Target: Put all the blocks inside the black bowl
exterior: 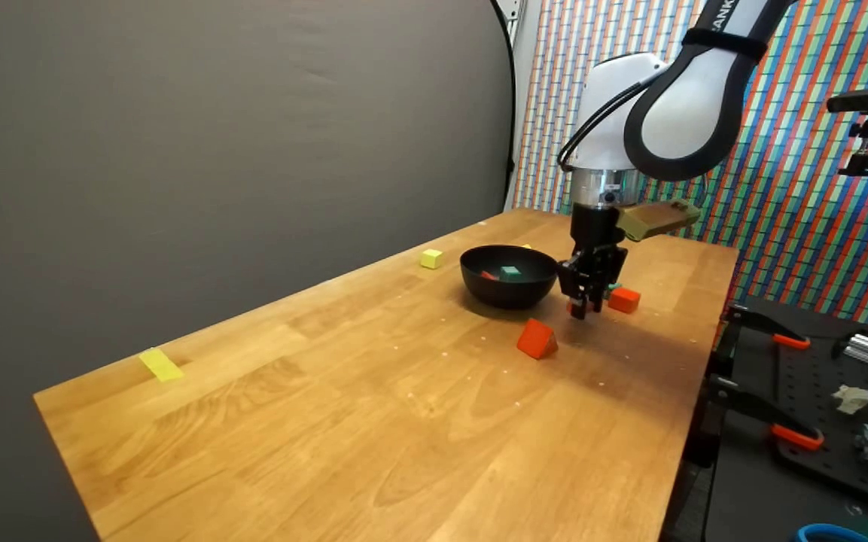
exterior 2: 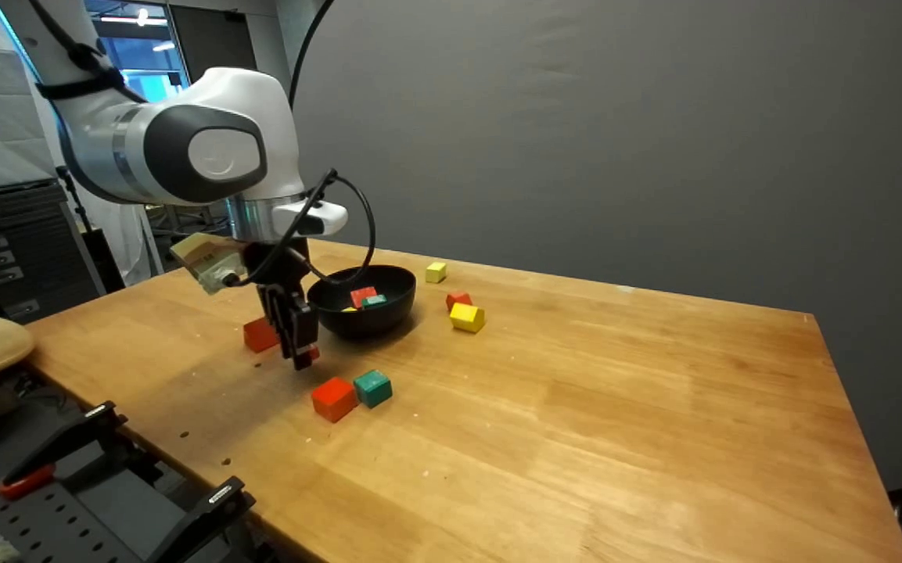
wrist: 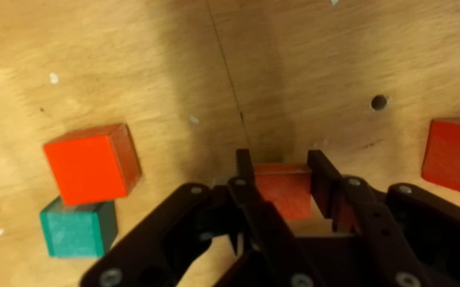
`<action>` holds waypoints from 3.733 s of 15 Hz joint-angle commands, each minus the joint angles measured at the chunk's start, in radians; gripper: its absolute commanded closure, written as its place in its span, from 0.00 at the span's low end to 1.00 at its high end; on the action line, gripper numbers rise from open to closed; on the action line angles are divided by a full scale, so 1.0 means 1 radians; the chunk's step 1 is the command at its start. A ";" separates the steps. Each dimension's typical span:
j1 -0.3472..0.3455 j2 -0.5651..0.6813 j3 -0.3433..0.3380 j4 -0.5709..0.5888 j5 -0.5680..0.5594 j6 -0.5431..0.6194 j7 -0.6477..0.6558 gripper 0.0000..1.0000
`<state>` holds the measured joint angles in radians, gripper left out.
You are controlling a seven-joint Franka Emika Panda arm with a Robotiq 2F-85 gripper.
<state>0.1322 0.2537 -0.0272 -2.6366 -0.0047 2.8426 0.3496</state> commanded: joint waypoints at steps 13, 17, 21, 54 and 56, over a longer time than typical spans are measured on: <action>-0.004 -0.091 -0.020 0.294 -0.295 -0.143 0.129 0.81; -0.002 -0.038 -0.031 0.358 -0.278 -0.219 0.089 0.20; -0.018 -0.147 -0.049 0.294 -0.312 -0.253 0.039 0.00; -0.216 -0.011 -0.018 0.046 -0.120 -0.291 -0.361 0.00; -0.238 0.019 -0.022 0.060 -0.059 -0.308 -0.426 0.25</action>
<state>-0.0625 0.2330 -0.0564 -2.6094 -0.1553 2.5609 0.0386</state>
